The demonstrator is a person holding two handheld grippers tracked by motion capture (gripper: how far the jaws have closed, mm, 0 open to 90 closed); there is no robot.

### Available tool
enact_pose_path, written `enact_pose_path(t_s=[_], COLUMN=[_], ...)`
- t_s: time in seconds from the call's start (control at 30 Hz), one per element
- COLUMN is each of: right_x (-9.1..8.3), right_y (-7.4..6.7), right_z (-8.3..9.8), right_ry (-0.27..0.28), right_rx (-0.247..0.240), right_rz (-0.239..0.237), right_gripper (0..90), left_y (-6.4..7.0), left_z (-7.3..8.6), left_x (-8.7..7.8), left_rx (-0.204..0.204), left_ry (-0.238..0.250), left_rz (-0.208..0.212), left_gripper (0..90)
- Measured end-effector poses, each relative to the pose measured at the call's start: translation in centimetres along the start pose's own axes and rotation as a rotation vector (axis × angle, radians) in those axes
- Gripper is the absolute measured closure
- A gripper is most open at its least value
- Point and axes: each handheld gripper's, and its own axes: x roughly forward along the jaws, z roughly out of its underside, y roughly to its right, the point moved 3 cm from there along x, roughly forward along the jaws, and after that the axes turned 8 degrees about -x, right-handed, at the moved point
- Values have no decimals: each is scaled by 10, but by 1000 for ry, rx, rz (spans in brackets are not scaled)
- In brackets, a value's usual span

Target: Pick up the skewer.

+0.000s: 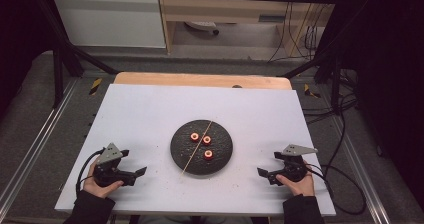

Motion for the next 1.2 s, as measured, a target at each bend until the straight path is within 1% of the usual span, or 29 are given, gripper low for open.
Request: enact_pose_path(t_s=[0.07,0.2,0.23,0.3,0.37,0.47,0.53,0.73,0.87,0.9,1.03,1.17,1.2], right_x=[0,-1,-1,0,0,0,0,0,-1,-1,-1,-1,-1], right_y=[0,0,-1,-1,-1,-1,-1,-1,-1,-1,-1,-1,-1], right_z=[0,0,0,-1,0,0,-1,0,-1,-1,-1,-1,-1], right_ry=[-1,5,5,8,10,7,9,4,13,11,8,8,7], right_rx=[-1,4,6,7,10,9,10,5,1,8,5,8,9], right_rz=[-2,-2,-5,-7,-4,-5,-7,-4,1,-1,0,-1,0], right_gripper=[6,6,6,6,6,6,6,6,6,6,5,5,6], left_y=[0,5,6,7,12,15,19,22,24,26,28,36,36], left_z=[0,-2,-2,-3,-4,-5,-6,-8,-11,-12,-14,-21,-21], left_x=[0,1,1,2,3,4,7,9,11,13,16,19,19], left_rx=[3,2,10,13,14,21,29,16,10,1,4,8,8], left_ry=[-2,-2,-2,-5,-4,-8,-15,-26,-28,-30,-38,-36,-36], left_rz=[-1,9,13,18,28,28,31,21,16,14,11,7,7], left_gripper=[56,54,54,49,47,47,47,48,54,55,60,61,65])
